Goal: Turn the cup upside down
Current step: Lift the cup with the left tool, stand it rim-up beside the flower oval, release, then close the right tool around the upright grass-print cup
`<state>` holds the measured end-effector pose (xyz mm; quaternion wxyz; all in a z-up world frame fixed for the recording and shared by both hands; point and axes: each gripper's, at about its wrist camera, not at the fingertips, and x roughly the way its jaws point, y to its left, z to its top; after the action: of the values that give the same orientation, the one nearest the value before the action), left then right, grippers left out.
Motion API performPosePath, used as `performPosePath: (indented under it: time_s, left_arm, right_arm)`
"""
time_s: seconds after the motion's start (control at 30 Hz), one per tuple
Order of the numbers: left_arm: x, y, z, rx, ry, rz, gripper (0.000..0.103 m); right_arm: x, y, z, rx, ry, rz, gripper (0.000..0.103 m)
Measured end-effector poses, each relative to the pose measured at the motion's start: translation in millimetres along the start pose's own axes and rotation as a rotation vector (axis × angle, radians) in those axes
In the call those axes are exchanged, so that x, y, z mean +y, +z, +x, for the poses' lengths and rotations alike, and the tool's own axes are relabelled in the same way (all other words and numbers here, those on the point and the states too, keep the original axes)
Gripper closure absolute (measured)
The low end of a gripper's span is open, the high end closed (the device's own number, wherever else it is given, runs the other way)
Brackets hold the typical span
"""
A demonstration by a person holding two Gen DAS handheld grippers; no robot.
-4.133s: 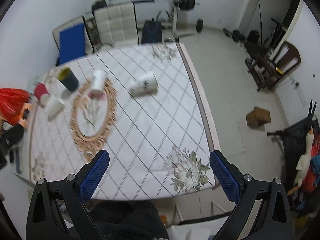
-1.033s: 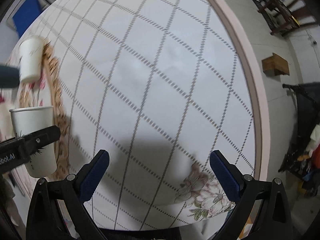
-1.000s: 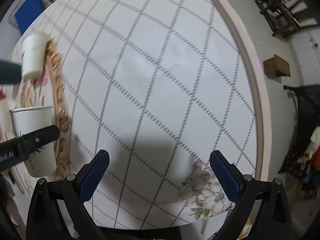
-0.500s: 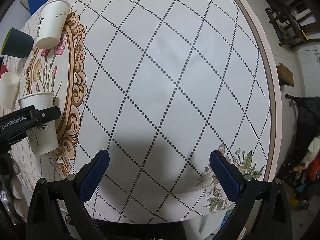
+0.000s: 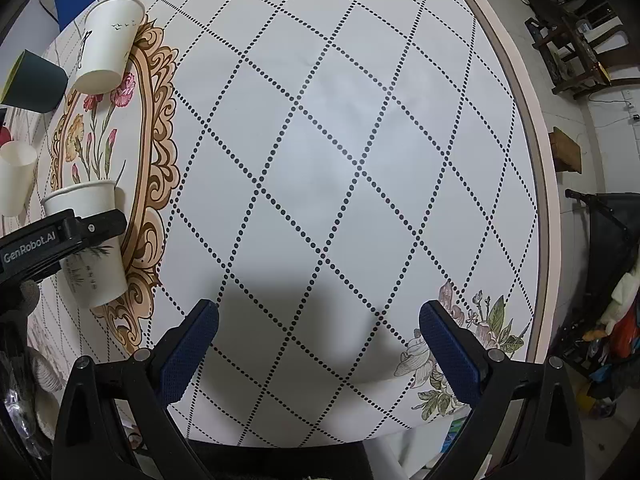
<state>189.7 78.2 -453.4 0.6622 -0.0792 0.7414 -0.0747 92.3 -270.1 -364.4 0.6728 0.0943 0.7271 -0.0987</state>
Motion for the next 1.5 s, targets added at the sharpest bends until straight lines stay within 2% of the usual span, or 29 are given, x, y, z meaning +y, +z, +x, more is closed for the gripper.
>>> performPosePath:
  time_s: [0.03, 0.07, 0.13, 0.37, 0.53, 0.63, 0.8, 0.9, 0.97, 1.13, 1.3, 1.4, 1.5]
  left_arm:
    - [-6, 0, -8, 0.001, -0.002, 0.001, 0.021]
    - [3, -5, -7, -0.002, -0.003, 0.005, 0.021]
    - [-10, -4, -16, -0.011, -0.009, 0.006, 0.020]
    - [1, -11, -13, -0.035, -0.055, 0.003, 0.020]
    - [14, -24, -48, -0.079, -0.104, 0.011, 0.020]
    - [19, -38, -83, -0.147, -0.119, 0.022, 0.020]
    - [39, -76, -142, -0.277, -0.059, 0.067, 0.020]
    - [55, -96, -157, -0.318, 0.002, 0.065, 0.020]
    - [70, -106, -156, -0.337, 0.052, 0.061, 0.020]
    - [115, -109, -123, -0.286, 0.091, -0.005, 0.020]
    - [141, -102, -91, -0.258, 0.134, -0.024, 0.020]
    - [149, -102, -83, -0.244, 0.143, -0.034, 0.020]
    - [152, -103, -78, -0.234, 0.130, -0.048, 0.020]
  right_arm:
    - [7, 11, 5, 0.001, -0.003, 0.000, 0.001]
    - [7, 10, 4, 0.000, -0.003, 0.000, 0.001]
    - [8, 12, 4, 0.000, -0.002, 0.002, 0.001]
    - [5, 25, -9, -0.011, 0.003, 0.008, 0.001]
    - [2, 24, -20, -0.022, 0.019, 0.014, 0.001]
    - [3, 22, -29, -0.024, 0.047, 0.018, 0.001]
    - [15, 17, -53, -0.042, 0.112, 0.011, 0.001]
    - [29, 11, -67, -0.056, 0.138, -0.003, 0.001]
    - [46, 10, -68, -0.058, 0.154, -0.008, 0.001]
    - [85, 17, -56, -0.049, 0.197, 0.002, 0.005]
    - [126, 34, -33, -0.032, 0.160, -0.024, 0.019]
    - [136, 40, -18, 0.003, 0.133, -0.028, 0.028]
    - [138, 42, -8, 0.037, 0.141, -0.016, 0.035]
